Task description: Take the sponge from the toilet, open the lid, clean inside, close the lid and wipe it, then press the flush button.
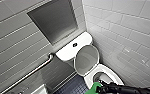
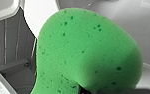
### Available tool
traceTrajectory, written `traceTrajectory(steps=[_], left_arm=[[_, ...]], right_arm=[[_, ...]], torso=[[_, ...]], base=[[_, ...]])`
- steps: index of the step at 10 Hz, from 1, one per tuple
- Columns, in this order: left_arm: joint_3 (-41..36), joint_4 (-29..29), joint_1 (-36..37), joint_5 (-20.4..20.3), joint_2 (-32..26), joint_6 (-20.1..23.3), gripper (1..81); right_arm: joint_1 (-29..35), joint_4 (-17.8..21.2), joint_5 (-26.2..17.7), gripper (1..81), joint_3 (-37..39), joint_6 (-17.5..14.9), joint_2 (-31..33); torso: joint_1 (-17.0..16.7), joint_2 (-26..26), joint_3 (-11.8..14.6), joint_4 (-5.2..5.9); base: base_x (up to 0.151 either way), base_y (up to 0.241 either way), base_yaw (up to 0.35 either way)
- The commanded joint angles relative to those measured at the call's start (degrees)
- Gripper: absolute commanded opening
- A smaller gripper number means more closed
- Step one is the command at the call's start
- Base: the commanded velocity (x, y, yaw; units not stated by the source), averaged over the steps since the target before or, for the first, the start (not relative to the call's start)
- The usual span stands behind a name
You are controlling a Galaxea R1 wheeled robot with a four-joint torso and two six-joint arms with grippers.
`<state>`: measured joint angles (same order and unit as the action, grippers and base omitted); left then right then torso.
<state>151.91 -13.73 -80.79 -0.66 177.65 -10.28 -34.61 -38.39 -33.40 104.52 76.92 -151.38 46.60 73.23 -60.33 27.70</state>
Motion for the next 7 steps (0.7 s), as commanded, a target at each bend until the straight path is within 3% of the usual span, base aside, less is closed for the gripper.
traceTrajectory(steps=[1,7], left_arm=[[0.2,-0.2,-0.9,4.6,-0.9,0.4,81.1],[0.2,-0.1,-1.1,4.6,-0.9,0.4,81.1]], right_arm=[[3.9,-0.5,-5.7,1.0,-4.4,-0.2,3.2],[1.5,-0.7,-7.3,1.0,-16.3,0.2,15.2]], torso=[[0.0,0.0,0.0,0.00],[0.0,0.0,0.0,0.00]], base=[[0.000,0.000,0.000],[0.000,0.000,0.000]])
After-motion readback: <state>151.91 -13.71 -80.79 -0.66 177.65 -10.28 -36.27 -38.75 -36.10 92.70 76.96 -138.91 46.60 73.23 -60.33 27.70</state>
